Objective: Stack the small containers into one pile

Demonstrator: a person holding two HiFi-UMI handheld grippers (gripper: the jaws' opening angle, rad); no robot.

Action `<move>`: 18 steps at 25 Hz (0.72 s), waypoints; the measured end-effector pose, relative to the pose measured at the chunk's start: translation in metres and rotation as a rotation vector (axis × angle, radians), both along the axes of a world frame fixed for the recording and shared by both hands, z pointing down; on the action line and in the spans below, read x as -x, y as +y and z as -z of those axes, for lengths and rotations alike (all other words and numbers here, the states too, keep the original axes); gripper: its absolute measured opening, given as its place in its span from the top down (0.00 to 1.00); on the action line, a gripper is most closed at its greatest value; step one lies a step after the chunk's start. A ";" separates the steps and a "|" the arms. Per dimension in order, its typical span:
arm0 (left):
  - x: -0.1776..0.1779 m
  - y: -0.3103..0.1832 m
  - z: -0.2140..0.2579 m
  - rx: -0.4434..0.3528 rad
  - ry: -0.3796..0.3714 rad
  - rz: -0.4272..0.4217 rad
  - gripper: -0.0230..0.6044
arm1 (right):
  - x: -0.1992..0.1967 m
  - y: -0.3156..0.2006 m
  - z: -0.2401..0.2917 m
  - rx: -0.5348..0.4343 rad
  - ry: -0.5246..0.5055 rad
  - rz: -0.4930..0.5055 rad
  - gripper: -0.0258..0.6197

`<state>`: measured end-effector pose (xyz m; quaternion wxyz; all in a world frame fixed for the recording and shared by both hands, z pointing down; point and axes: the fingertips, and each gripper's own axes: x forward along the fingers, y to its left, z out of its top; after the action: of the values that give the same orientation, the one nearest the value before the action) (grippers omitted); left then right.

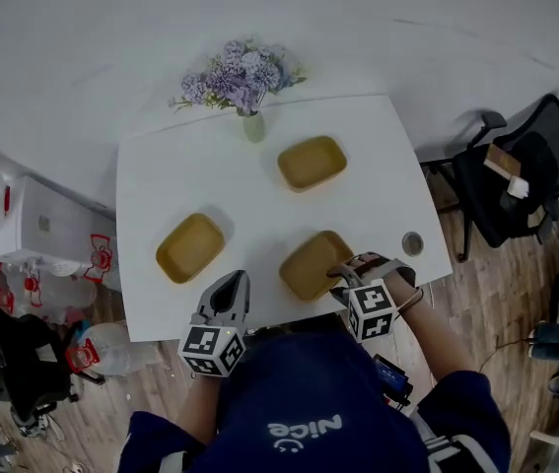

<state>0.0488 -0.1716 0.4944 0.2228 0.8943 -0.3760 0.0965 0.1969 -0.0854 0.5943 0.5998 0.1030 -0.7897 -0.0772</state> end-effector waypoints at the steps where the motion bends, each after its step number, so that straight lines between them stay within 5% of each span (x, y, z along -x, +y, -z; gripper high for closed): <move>1: 0.001 -0.001 0.000 0.000 -0.002 0.012 0.93 | 0.001 0.000 -0.004 0.011 0.020 0.040 0.72; 7: 0.009 -0.007 -0.002 0.008 -0.005 0.085 0.93 | 0.014 -0.004 -0.011 0.057 0.048 0.183 0.73; 11: 0.017 -0.008 -0.005 0.016 -0.009 0.134 0.93 | 0.013 -0.001 -0.018 0.111 0.076 0.219 0.86; 18: 0.024 -0.010 -0.008 0.023 -0.007 0.184 0.93 | 0.016 -0.009 -0.014 0.086 0.059 0.246 0.87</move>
<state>0.0245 -0.1814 0.5027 0.2396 0.8530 -0.4562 0.0829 0.1809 -0.0939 0.6079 0.6127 -0.0228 -0.7809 -0.1195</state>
